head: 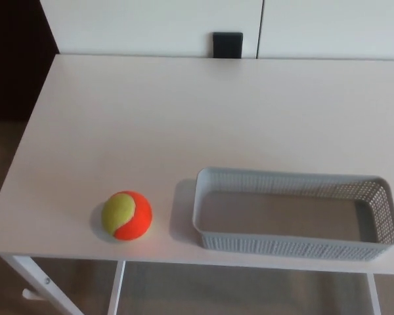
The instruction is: The robot walk towards a table in front and uses its left hand to pickup a tennis ball on the left side and put it in a container on the right hand side
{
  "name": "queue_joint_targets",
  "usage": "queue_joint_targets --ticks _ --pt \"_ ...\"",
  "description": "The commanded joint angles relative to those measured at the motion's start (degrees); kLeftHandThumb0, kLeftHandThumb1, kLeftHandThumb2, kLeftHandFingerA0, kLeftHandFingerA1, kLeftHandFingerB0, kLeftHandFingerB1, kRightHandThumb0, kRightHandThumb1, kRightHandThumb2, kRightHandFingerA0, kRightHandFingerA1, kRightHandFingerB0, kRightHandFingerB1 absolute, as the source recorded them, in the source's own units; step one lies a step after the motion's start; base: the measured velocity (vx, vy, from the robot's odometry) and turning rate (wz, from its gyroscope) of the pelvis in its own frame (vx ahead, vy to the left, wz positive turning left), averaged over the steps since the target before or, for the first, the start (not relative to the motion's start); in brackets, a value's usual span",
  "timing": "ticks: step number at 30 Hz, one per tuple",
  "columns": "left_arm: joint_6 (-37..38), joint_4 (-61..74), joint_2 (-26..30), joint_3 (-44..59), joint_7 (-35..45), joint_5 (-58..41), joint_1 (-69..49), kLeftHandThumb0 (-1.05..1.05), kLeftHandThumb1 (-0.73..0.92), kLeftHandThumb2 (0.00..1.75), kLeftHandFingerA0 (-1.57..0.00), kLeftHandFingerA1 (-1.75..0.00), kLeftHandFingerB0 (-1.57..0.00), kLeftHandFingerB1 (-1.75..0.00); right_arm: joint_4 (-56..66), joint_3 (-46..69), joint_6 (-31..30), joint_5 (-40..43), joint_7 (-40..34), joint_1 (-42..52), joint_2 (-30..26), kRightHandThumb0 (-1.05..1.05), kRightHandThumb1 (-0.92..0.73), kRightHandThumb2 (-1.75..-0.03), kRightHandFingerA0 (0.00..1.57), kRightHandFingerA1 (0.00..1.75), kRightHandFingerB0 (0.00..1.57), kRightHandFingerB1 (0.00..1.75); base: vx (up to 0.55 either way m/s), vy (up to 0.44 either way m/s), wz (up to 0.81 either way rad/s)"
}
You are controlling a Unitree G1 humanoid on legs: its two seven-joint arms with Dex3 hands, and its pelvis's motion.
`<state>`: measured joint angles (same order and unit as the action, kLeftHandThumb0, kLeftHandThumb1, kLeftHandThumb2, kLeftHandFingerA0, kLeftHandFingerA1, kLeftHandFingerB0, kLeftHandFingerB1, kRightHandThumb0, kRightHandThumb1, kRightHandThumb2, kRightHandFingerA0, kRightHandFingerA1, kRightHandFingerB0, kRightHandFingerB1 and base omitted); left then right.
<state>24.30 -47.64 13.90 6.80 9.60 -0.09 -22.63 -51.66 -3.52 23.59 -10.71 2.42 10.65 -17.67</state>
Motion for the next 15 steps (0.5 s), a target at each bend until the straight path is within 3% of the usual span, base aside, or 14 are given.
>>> queue_joint_targets --ticks 1,2,3,8,11,12,13,15 --pt "-0.5 1.7 1.1 0.5 -0.2 -0.1 -0.3 -0.20 0.34 0.85 -0.26 -0.60 -0.12 -0.50 1.0 -0.1 0.0 -0.3 -0.3 0.0 -0.2 0.16 -0.63 -0.58 0.44 0.57 0.31 0.46 0.00 0.000 0.00" --pt "-0.7 1.7 1.0 0.6 -0.1 -0.2 -0.4 -0.20 0.34 0.85 -0.26 -0.60 -0.12 -0.50 1.2 -0.1 -0.2 -0.3 -0.3 0.1 -0.2 0.16 -0.63 -0.58 0.44 0.57 0.31 0.46 0.00 0.000 0.00" --pt "0.2 1.2 0.9 1.0 -0.5 -0.4 -0.6 -0.24 0.50 0.55 -0.29 -0.49 -0.21 -0.31 0.8 -0.2 0.0 -0.3 -0.3 0.0 -0.1 0.16 -0.63 -0.58 0.44 0.58 0.31 0.46 0.00 0.000 0.00" --pt "-2.2 9.2 -2.1 6.5 1.9 -8.8 -3.0 -0.26 0.51 0.57 -0.17 -0.41 -0.12 -0.27 0.0 -0.2 0.1 0.0 0.0 -1.5 0.3 0.16 -0.64 -0.58 0.43 0.58 0.31 0.47 0.00 0.000 0.00" --pt "-3.0 26.3 -2.7 8.7 11.6 -18.9 -12.3 -0.30 0.47 0.61 -0.12 -0.37 -0.08 -0.20 2.4 0.5 -1.7 0.8 0.9 -0.6 -0.5 0.16 -0.65 -0.58 0.42 0.55 0.30 0.45 0.00 0.000 0.00" --pt "-1.0 29.8 -0.6 8.8 16.8 -21.6 -14.6 -0.33 0.47 0.55 -0.29 -0.32 -0.15 -0.28 2.3 0.4 -1.8 0.7 0.8 -0.8 -0.4 0.15 -0.63 -0.58 0.43 0.55 0.30 0.45 0.00 0.000 0.00" --pt "2.2 34.9 2.5 8.9 24.7 -25.7 -18.1 -0.33 0.47 0.55 -0.29 -0.32 -0.15 -0.28 2.1 0.2 -1.9 0.4 0.7 -1.2 -0.3 0.15 -0.63 -0.58 0.43 0.55 0.30 0.45 0.00 0.000 0.00" --pt "1.8 39.5 3.5 9.1 25.7 -27.0 -19.4 -0.36 0.47 0.56 -0.28 -0.31 -0.16 -0.28 1.6 0.3 -2.1 0.6 0.8 -2.4 0.0 0.15 -0.63 -0.58 0.43 0.56 0.30 0.45 0.00 0.000 0.00"
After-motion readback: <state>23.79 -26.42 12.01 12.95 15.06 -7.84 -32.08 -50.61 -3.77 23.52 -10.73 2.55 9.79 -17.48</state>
